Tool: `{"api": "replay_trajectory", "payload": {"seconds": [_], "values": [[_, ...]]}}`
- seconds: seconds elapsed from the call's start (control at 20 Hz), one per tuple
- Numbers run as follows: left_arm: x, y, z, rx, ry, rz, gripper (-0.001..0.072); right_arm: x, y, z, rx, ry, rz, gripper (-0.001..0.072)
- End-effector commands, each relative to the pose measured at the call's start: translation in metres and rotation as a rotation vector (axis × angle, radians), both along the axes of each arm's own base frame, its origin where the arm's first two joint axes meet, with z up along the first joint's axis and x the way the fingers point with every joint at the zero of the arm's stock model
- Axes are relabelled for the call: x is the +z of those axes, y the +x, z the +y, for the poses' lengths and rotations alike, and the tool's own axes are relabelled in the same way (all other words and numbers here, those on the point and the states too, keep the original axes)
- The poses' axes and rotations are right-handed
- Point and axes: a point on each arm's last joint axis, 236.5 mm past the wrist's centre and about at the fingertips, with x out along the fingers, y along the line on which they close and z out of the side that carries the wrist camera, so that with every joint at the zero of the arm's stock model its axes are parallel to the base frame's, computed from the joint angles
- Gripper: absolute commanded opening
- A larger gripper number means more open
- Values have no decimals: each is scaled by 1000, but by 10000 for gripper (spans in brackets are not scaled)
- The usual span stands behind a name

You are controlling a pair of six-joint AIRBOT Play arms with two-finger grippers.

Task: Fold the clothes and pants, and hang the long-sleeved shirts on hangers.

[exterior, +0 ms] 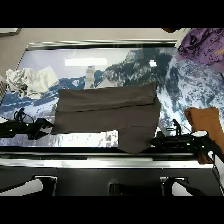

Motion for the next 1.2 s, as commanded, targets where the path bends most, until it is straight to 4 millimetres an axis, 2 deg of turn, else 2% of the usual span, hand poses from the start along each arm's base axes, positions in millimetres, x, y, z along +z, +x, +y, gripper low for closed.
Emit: {"api": "replay_trajectory", "payload": {"seconds": [0.0,0.1,0.15,0.3,0.35,0.4,0.45,0.6,0.75,0.85,0.95,1.05,1.15], "values": [[-4,-1,-8,-22,-11,13,622,0,0,1,1,2,1,25],[-5,-2,-10,-29,-13,20,622,1,-1,1,3,4,2,25],[-6,-2,-12,-34,-15,24,584,1,-1,1,4,4,1,25],[-12,-4,-17,-43,-26,46,580,5,3,-1,0,-12,-28,24],[-13,-4,-19,-46,-28,50,441,7,4,-2,-1,-17,-38,24],[-14,-4,-20,-59,-26,45,166,10,5,-2,-1,-22,-50,24],[-14,-3,-21,-65,-22,41,23,12,6,-3,0,-27,-62,24],[-9,-3,-23,-75,-20,28,19,25,8,-3,-4,-40,-99,23],[10,-8,-15,-76,33,8,17,45,-4,-3,25,-74,-122,22],[29,-15,-2,-58,124,-4,17,59,-14,-10,3,-139,-127,22],[53,-21,10,-38,212,-42,17,84,-27,-5,-9,-148,-161,22],[77,-25,10,-28,254,-100,17,108,-41,3,-5,-158,-223,22],[94,-23,6,-26,280,-158,17,126,-46,5,-38,-183,-295,21]]}}
